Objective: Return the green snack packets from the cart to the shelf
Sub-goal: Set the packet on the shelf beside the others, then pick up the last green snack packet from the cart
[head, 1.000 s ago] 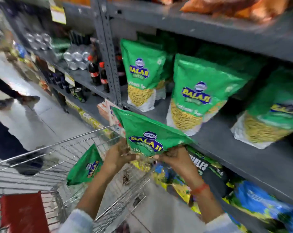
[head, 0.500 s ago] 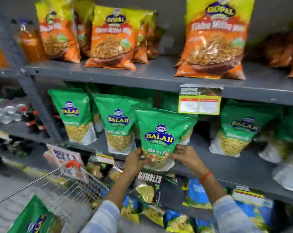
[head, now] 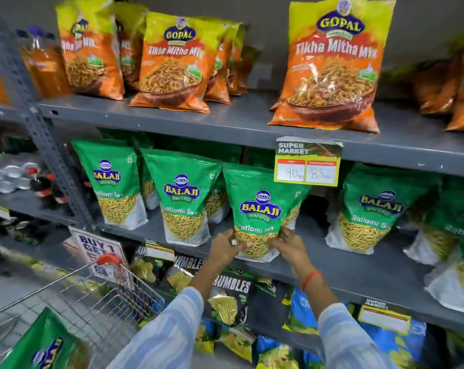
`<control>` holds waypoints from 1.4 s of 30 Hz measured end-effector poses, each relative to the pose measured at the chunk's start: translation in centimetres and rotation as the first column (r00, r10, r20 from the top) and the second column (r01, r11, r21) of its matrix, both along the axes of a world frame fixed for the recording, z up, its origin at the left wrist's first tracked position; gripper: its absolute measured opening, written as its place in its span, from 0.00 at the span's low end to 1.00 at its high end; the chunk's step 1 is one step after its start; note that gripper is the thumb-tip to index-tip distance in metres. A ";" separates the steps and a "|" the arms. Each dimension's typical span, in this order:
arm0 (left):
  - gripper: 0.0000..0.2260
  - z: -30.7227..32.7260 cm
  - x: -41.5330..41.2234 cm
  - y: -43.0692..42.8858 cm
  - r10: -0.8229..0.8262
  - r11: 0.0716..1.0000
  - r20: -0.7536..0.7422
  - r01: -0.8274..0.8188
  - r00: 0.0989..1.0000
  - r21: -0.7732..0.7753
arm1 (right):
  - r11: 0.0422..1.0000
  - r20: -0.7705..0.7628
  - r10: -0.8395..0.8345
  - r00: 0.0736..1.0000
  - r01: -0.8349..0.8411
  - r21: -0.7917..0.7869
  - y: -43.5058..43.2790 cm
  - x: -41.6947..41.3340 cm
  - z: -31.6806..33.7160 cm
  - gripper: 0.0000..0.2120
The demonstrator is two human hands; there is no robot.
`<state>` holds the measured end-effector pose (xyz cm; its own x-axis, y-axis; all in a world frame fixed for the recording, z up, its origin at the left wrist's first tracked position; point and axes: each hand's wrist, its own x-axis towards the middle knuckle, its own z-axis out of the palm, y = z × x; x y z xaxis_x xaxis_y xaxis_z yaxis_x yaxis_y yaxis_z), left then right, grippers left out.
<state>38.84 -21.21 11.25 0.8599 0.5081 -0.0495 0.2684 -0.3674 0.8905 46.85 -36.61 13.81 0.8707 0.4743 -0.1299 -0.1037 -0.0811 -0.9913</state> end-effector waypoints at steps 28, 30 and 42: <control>0.09 -21.6 -33.0 19.8 0.568 0.632 -0.402 -0.693 0.718 -0.346 | 0.882 0.182 0.432 0.883 -0.372 -0.289 32.4 -28.6 -18.1 0.14; 0.17 -24.3 -34.3 20.0 0.557 0.552 -0.478 -0.733 0.679 -0.397 | 0.806 0.137 0.531 0.836 -0.449 -0.386 34.1 -29.5 -20.8 0.15; 0.17 -29.9 -36.4 23.4 0.718 0.192 -0.543 -0.873 0.436 -0.447 | 0.168 -0.249 0.867 0.432 -0.723 -0.670 42.4 -29.9 -28.5 0.28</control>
